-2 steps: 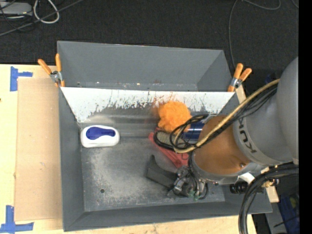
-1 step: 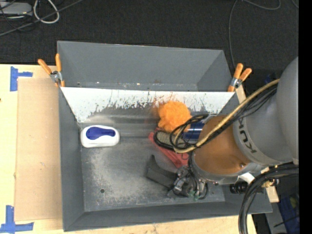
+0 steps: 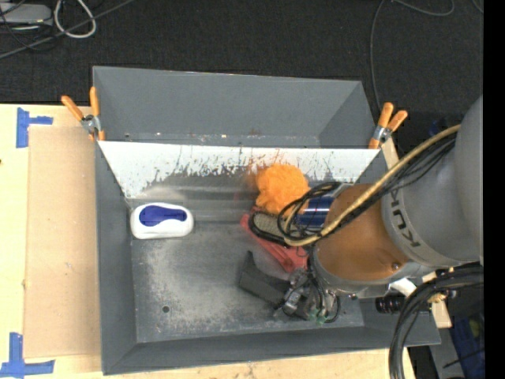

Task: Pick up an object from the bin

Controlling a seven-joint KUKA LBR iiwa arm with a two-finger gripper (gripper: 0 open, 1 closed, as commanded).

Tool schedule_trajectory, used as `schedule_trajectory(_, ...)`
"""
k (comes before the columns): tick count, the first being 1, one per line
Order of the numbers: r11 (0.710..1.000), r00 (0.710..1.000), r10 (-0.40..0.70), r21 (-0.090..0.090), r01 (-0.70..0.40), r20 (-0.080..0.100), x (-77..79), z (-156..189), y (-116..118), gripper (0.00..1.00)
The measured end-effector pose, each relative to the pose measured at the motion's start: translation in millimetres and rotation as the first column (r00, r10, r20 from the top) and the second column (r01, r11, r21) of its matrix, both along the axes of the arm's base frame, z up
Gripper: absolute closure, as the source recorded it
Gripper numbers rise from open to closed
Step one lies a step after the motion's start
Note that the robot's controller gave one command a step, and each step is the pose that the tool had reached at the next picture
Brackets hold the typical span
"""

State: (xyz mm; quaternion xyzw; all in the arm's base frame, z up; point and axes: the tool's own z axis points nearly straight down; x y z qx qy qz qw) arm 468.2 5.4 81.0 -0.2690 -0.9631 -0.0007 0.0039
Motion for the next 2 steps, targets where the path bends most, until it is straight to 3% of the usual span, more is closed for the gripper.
schedule_trajectory(1, 1.0, 1.0, 0.002, 0.0, -0.002, 0.001, 0.5, 49.2, -0.1, 1.0)
schedule_trajectory(2, 1.0, 1.0, 0.0, -0.001, 0.0, -0.002, -0.2, 36.4, -0.1, 1.0)
